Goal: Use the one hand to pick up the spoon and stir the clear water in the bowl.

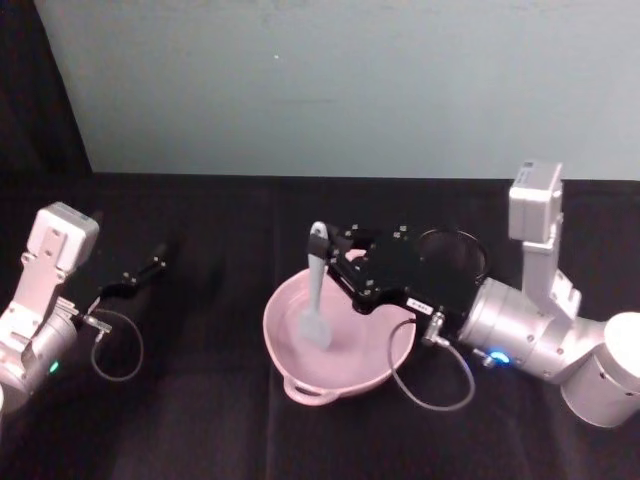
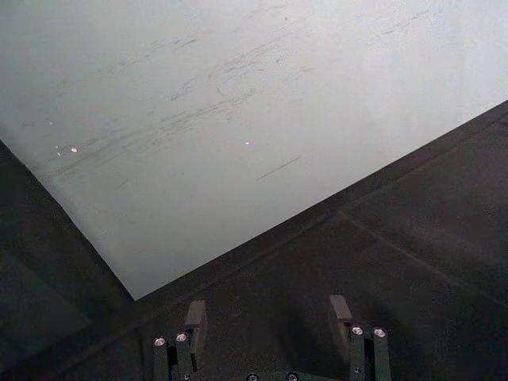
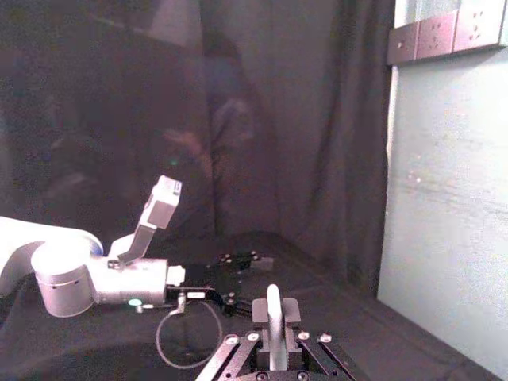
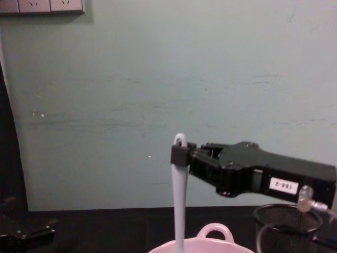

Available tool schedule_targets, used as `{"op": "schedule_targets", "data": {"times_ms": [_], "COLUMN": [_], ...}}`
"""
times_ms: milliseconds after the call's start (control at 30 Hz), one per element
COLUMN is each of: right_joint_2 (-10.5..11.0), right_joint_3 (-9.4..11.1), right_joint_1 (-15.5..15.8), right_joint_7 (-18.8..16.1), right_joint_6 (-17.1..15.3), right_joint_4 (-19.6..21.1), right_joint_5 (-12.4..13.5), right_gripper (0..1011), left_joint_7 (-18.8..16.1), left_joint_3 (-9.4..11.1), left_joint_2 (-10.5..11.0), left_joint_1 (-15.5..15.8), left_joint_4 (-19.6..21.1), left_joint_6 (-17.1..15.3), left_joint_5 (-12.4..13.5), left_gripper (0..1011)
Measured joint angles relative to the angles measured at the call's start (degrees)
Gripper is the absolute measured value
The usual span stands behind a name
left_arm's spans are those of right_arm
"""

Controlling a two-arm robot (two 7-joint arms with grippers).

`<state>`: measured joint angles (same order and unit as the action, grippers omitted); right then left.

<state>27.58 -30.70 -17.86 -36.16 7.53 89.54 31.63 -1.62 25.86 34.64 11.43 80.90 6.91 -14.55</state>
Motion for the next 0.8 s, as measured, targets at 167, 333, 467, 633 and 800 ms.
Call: {"op": "schedule_targets", "data": {"times_ms": [167, 333, 467, 633, 800], "right_joint_2": [-2.0, -4.1, -5.5, -6.3, -5.7], "right_joint_3": [-0.5, -0.5, -0.3, 0.9, 2.3], "right_joint_1": [-0.7, -2.0, -3.2, -4.2, -4.0], "right_joint_7": [-0.6, -0.9, -0.8, 0.1, 1.0], "right_joint_6": [0.4, 0.9, 1.4, 2.0, 2.3], "right_joint_4": [-2.6, -6.1, -9.0, -11.4, -11.6], "right_joint_5": [-0.3, -0.2, -0.5, -1.1, -1.8], "right_gripper": [111, 111, 111, 111, 111], "left_joint_7": [0.0, 0.0, 0.0, 0.0, 0.0], "left_joint_3": [0.0, 0.0, 0.0, 0.0, 0.0], "left_joint_2": [0.0, 0.0, 0.0, 0.0, 0.0], "left_joint_1": [0.0, 0.0, 0.0, 0.0, 0.0], "left_joint_4": [0.0, 0.0, 0.0, 0.0, 0.0], "left_joint_6": [0.0, 0.0, 0.0, 0.0, 0.0], "left_joint_5": [0.0, 0.0, 0.0, 0.0, 0.0], "left_gripper": [1005, 1005, 1005, 1005, 1005]}}
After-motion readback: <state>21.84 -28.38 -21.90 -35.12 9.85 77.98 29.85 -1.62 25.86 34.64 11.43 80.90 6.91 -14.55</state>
